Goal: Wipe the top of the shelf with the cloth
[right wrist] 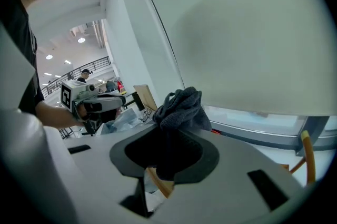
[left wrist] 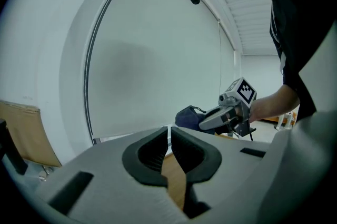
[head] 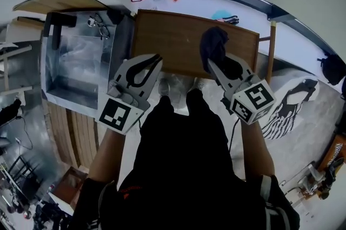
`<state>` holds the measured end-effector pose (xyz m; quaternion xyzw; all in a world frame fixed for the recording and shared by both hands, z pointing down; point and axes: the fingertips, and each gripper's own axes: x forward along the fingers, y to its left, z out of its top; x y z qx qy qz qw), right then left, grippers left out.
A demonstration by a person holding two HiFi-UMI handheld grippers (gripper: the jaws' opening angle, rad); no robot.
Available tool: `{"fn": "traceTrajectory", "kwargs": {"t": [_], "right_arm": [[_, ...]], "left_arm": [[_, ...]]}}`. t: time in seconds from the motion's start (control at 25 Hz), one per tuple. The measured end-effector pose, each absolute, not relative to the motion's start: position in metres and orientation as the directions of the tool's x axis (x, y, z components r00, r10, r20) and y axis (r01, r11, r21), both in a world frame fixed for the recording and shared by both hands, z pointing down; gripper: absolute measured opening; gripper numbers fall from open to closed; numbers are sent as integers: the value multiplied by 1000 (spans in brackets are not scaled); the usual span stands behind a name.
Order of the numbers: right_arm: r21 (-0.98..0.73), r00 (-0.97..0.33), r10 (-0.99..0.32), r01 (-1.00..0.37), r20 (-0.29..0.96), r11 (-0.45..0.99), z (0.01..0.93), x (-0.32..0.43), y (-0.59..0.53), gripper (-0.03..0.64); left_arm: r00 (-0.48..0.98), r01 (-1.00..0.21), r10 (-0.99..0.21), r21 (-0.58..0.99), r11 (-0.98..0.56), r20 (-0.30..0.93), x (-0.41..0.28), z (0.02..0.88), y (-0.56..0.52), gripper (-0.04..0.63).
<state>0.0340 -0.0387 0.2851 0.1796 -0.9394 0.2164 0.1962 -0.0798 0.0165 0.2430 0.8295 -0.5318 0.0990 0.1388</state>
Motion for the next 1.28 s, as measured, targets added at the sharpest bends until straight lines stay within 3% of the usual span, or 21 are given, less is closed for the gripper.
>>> {"fn": "traceTrajectory", "kwargs": {"t": [0.64,1.28], "right_arm": [[-337,-877,-120,-301,466,892,326,41,-93,84],[-316,-835,-97,-308,541,897,418,-101,-87,84]], "left_arm": [[290,-957,-882,133,-259,372,-52,281,-5,34],[310,-950,-861,105,-293,403,-145,325,20,34]]}}
